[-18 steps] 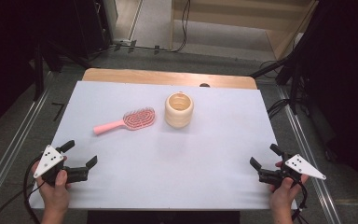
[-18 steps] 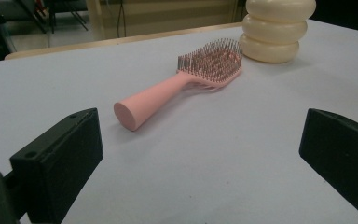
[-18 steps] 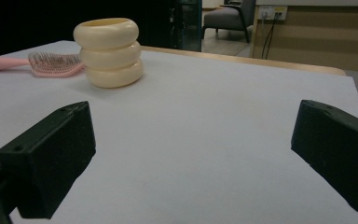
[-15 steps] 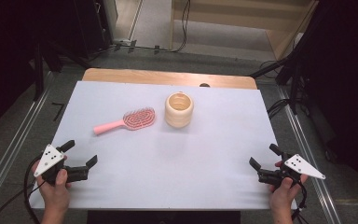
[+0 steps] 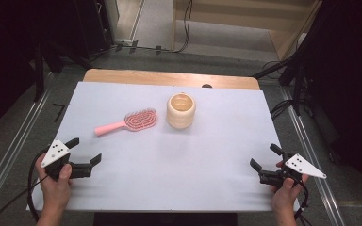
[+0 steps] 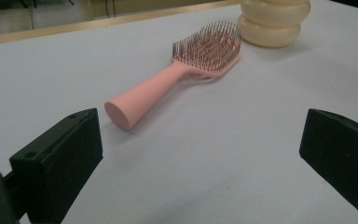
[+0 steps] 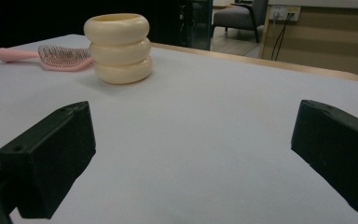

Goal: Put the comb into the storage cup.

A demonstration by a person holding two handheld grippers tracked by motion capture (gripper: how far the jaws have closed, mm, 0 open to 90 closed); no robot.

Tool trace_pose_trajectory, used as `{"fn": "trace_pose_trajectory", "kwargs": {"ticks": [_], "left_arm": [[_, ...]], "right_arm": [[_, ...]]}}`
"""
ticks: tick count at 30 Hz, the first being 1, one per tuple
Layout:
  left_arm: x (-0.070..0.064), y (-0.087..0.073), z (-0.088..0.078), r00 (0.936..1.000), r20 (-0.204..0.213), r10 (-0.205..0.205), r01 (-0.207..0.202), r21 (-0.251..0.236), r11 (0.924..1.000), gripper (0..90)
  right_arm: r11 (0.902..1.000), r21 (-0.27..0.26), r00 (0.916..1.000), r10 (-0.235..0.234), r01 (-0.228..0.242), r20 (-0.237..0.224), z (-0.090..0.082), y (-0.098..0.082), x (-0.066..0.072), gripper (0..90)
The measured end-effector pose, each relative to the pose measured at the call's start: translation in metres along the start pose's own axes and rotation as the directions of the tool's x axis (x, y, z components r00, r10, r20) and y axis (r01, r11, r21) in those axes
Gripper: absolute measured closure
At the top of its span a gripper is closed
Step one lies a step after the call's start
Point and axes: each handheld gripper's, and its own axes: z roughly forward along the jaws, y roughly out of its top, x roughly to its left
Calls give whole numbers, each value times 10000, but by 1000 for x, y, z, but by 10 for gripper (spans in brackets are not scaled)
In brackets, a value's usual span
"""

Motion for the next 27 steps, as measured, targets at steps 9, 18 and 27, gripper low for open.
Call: {"fn": "trace_pose_trajectory", "kwargs": {"ticks": [9,18,27], "left_arm": [[0,26,9,9985,334,425,-444,587,9973,0],[5,51,22,9979,460,452,-496,999,9938,0],[8,68,33,9955,674,668,-749,1267,9891,0]], "right_arm": [[10000,-13,9999,-91,91,-69,1,1,2,0],[9999,-31,9997,-100,100,-218,1,1,3,0],[9998,-34,9995,-216,216,-243,2,1,4,0]]}}
